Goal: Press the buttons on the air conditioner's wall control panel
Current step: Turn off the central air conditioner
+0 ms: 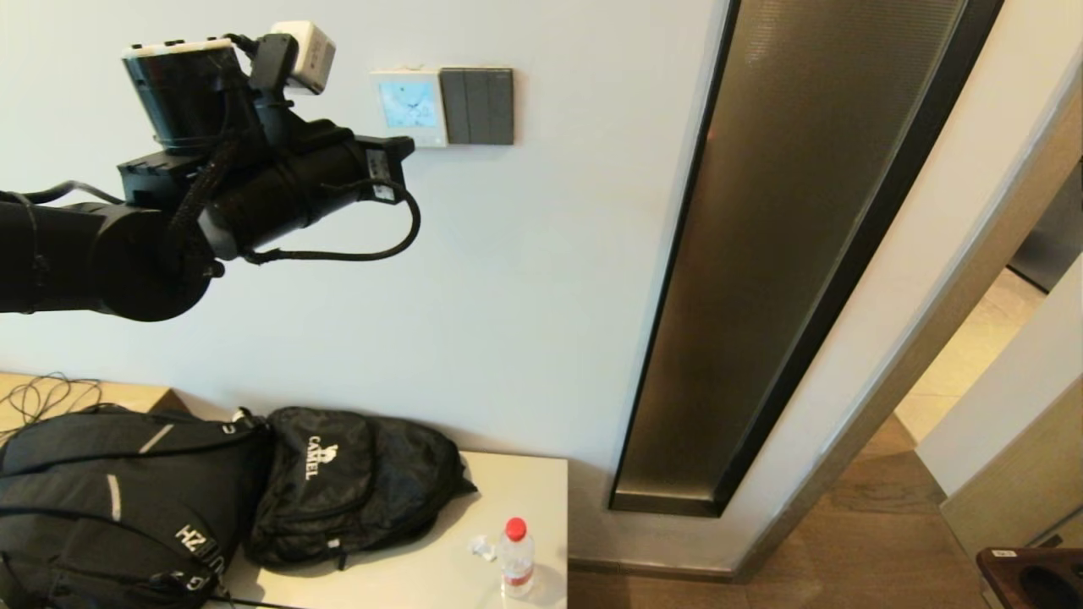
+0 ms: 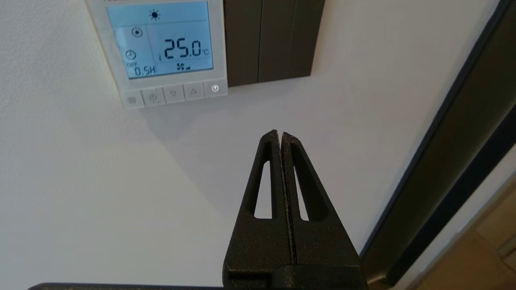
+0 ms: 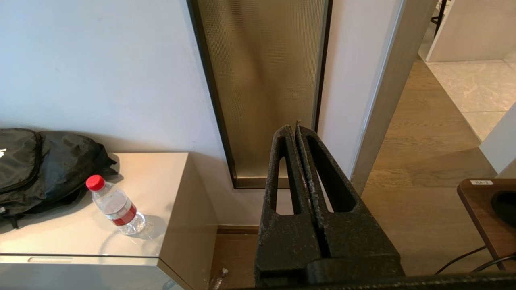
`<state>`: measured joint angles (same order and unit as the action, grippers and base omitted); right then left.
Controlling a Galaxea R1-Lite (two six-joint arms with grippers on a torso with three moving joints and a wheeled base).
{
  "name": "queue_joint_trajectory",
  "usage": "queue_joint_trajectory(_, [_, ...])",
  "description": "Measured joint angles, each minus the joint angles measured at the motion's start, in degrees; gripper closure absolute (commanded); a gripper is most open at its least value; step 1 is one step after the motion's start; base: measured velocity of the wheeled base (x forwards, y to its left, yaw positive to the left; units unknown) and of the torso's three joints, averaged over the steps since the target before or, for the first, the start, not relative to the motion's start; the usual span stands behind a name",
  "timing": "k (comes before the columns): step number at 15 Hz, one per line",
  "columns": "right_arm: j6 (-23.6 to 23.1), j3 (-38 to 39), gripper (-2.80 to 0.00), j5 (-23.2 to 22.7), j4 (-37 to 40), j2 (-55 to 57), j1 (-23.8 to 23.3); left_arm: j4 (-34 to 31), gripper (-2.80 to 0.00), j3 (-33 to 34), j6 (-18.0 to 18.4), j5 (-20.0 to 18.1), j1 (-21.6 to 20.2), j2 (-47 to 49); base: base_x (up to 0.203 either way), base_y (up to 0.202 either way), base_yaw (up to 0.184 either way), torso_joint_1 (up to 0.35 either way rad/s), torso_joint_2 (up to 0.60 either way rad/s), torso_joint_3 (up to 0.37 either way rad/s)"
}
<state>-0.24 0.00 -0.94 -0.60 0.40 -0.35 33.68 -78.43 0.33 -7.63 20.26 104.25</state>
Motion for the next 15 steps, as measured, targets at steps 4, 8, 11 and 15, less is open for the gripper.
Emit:
queue_joint_trajectory(4, [0.00, 0.00, 0.00, 0.00, 0.00, 0.00, 0.00, 0.05, 0.00, -5.58, 0.00, 0.15, 1.70, 5.24, 0.000, 0.000, 0.000, 0.000, 0.00, 0.000])
queue_joint_trajectory(8, [-0.02, 0.00, 0.00, 0.00, 0.00, 0.00, 0.00, -0.30, 0.00, -10.27, 0.02, 0.89, 3.38, 9.15, 0.000, 0.000, 0.000, 0.000, 0.00, 0.000])
queue_joint_trajectory(11, [0.00, 0.00, 0.00, 0.00, 0.00, 0.00, 0.00, -0.37, 0.00, -14.25, 0.16, 2.09, 3.49, 13.08, 0.000, 0.000, 0.000, 0.000, 0.00, 0.000])
queue_joint_trajectory(15, [-0.04, 0.00, 0.00, 0.00, 0.00, 0.00, 0.02, -0.81, 0.00, -20.00, 0.24, 3.75, 2.01, 16.95, 0.000, 0.000, 0.000, 0.000, 0.00, 0.000])
